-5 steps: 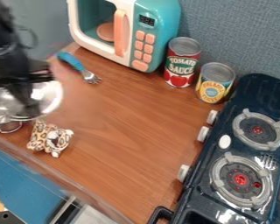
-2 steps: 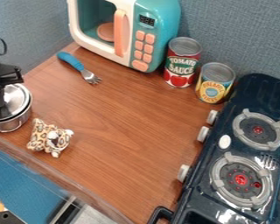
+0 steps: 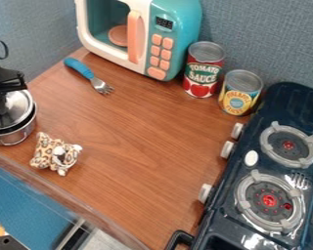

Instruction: Moved the silver lid from the middle of the table to the lower left corner of the table

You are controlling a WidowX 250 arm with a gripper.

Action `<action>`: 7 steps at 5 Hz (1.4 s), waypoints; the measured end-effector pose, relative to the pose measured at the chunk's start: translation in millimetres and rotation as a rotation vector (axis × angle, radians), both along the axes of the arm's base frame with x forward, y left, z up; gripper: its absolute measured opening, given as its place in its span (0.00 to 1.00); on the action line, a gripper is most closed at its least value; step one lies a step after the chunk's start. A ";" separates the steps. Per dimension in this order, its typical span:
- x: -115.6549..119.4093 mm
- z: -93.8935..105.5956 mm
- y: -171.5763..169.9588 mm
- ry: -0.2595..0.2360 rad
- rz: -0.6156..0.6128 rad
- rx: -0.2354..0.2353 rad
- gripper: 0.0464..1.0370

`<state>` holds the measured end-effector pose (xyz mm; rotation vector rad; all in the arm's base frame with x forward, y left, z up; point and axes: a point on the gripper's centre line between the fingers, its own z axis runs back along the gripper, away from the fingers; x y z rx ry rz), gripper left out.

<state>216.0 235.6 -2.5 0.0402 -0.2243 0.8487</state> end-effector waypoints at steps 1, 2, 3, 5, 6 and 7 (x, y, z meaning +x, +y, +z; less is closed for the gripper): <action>-1.9 -1.0 -6.1 -0.011 -0.007 -0.011 0.00; -5.8 1.5 -15.8 -0.018 -0.018 -0.033 0.00; -8.5 3.7 -21.9 -0.020 -0.034 -0.045 0.00; -11.6 4.1 -24.2 0.005 -0.012 -0.072 0.17; -10.4 4.8 -24.0 -0.002 -0.001 -0.076 0.44; -10.7 4.7 -23.8 0.001 -0.001 -0.074 0.74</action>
